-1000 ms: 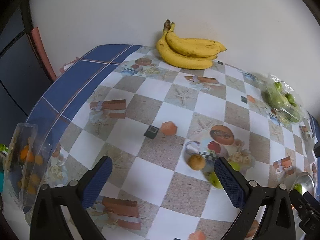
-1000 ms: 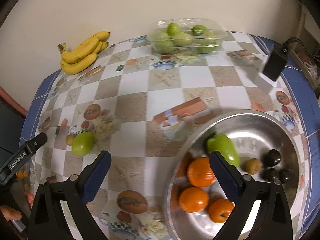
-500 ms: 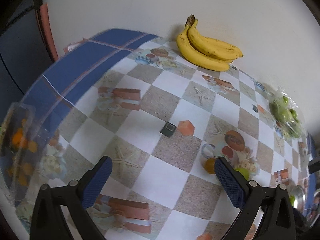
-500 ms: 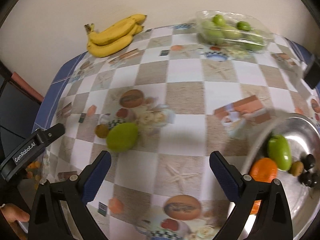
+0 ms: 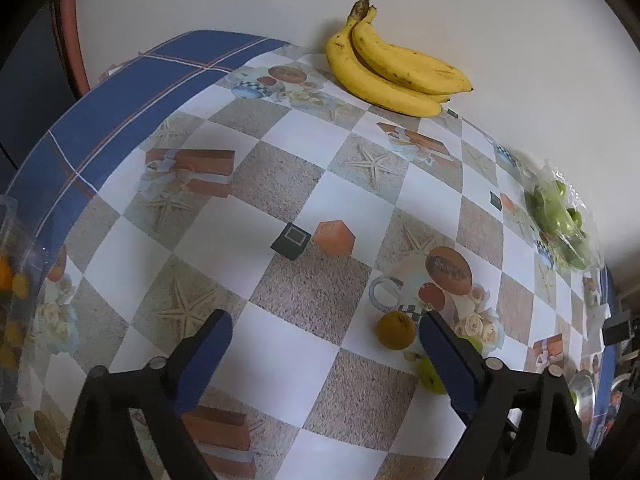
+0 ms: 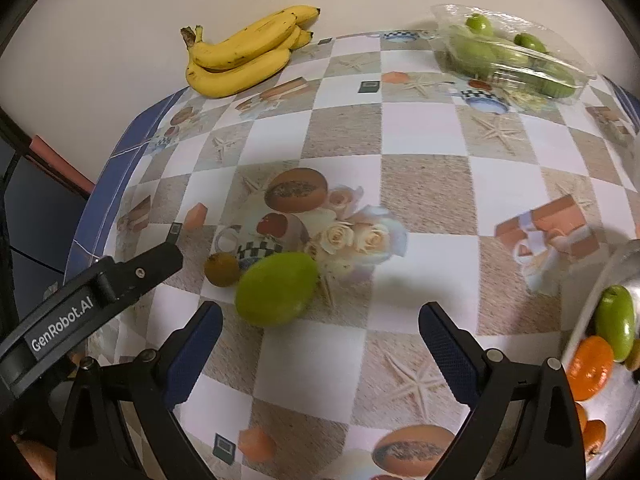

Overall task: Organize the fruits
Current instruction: 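Close right tool on the green pear while left closes on a small yellow fruit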

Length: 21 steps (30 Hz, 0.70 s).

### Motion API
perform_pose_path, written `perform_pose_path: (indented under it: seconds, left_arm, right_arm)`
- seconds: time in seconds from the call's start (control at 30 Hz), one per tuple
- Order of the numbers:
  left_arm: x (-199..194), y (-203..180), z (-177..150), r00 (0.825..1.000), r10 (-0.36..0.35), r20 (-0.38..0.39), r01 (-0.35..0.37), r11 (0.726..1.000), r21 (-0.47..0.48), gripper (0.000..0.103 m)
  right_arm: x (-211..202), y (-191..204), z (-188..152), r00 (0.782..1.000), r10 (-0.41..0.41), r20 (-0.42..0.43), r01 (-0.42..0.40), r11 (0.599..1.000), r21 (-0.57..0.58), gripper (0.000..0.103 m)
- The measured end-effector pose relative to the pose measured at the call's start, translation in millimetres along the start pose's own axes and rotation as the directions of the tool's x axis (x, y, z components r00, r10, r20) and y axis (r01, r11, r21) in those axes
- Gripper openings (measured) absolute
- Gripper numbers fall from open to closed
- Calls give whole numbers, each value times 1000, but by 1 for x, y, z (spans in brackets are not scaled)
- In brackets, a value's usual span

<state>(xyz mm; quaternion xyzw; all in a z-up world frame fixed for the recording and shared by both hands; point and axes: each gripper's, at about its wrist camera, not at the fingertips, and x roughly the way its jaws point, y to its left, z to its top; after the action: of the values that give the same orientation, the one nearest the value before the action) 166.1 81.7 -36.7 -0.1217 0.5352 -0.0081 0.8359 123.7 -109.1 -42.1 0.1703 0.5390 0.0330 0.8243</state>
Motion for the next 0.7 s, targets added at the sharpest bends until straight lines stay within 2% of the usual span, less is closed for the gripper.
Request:
perform_pose_path:
  seconds: [0.3,0.37,0.5,0.57,0.63,0.7]
  left_arm:
    - [9,4,8,1000,-18,-11,18,999,-27,90]
    - [11,3,8,1000,-25,-15,25,999,-28,89]
    - [12,2,10,999,-37,-17,36,999,-33,88]
    - [12,2,10,999,-42,-17,41,999,-34,88]
    - [11,0,10,999,-43,-16,43,999,-29,87]
    - [11,-2,10,999,-49,-18,48,999,-25,87]
  right_arm:
    - [17,18,5,1000,22,-14,-22,999,-35,98]
    - [19,19,6,1000,24,-16,-24,999,-38,89]
    - [23,21,8,999,31,-18,-31,999,-34,79]
    - [23,22,8,999,39,-20,-40,999,-33,63]
    - [23,22,8,999,42,-23,-43,999,-34,51]
    - [23,21,8,999,46,-25,-47,999,-28,50]
